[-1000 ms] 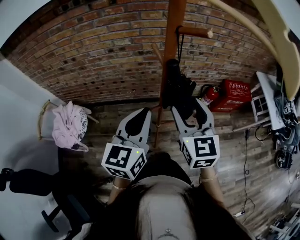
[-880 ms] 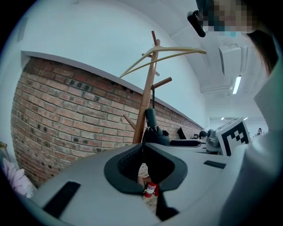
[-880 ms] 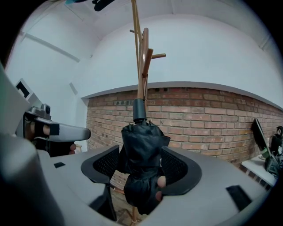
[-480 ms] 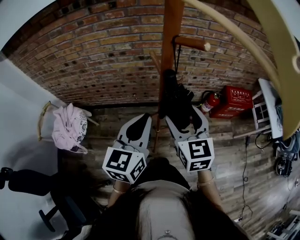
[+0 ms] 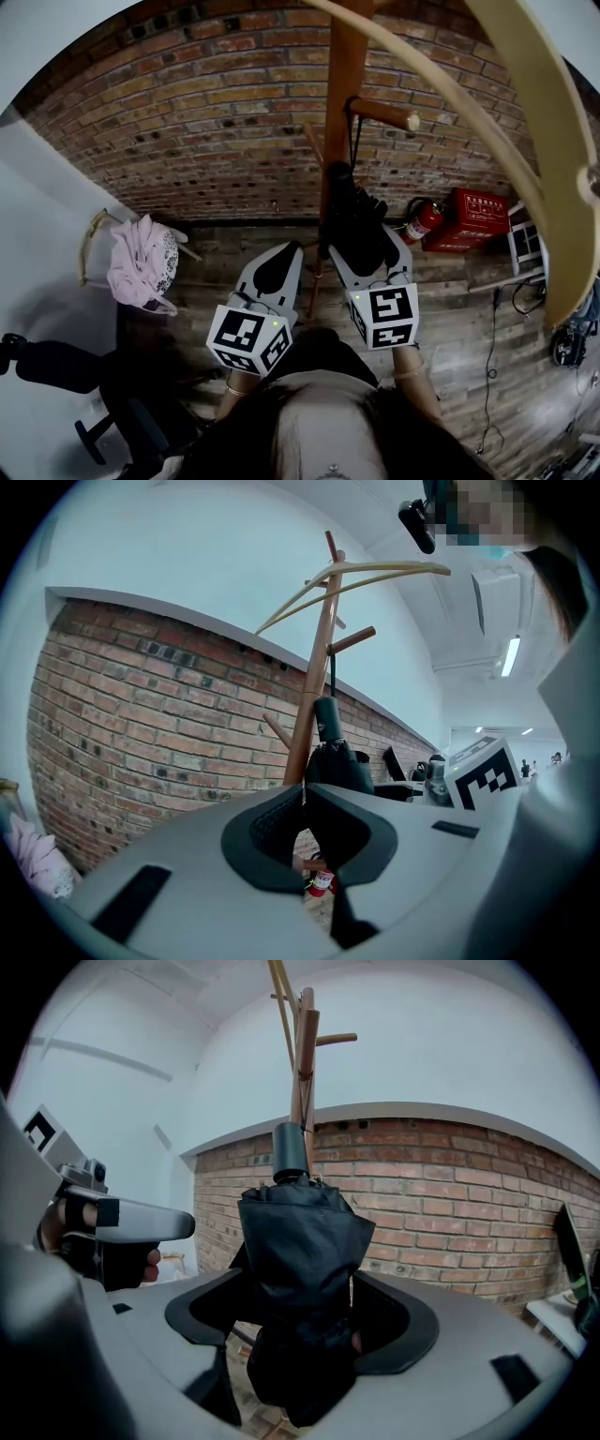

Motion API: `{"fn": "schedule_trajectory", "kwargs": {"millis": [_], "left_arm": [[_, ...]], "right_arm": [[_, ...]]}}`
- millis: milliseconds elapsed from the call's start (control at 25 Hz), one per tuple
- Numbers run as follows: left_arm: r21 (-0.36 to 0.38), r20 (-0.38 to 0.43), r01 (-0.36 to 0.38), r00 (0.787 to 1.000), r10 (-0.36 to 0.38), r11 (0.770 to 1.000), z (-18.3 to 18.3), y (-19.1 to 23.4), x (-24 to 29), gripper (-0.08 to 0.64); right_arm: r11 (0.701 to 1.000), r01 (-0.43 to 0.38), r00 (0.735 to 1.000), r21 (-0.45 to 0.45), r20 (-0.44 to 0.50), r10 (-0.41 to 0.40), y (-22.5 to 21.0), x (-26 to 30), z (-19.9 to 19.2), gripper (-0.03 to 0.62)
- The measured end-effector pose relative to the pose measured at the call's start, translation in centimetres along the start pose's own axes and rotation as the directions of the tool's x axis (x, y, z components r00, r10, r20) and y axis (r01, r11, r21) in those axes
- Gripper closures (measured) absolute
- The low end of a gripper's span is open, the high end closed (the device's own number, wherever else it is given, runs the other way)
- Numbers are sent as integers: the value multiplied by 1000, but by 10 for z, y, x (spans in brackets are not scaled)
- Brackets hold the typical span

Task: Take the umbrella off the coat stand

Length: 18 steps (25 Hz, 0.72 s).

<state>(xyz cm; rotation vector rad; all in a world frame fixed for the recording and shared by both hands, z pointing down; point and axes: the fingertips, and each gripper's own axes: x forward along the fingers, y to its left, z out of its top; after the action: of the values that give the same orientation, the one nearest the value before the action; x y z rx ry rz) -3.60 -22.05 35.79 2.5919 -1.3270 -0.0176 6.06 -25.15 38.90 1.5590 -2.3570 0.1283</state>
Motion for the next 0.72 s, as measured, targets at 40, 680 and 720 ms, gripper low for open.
{"fn": "schedule_trajectory", "kwargs": {"millis": [40, 680, 720], "left_arm": [[1, 0, -2, 1000, 2, 1000, 1, 1, 1, 552], [24, 4, -7, 1000, 7, 1000, 6, 3, 12, 552], [26, 5, -9, 1000, 8, 1000, 7, 3, 12, 552]], "right_arm": [[1000, 4, 1000, -11, -3, -4, -1, 2, -1, 247], [999, 39, 998, -33, -45, -40, -11, 20, -4, 253], [999, 39, 998, -36, -45, -40, -11, 20, -4, 256]]}}
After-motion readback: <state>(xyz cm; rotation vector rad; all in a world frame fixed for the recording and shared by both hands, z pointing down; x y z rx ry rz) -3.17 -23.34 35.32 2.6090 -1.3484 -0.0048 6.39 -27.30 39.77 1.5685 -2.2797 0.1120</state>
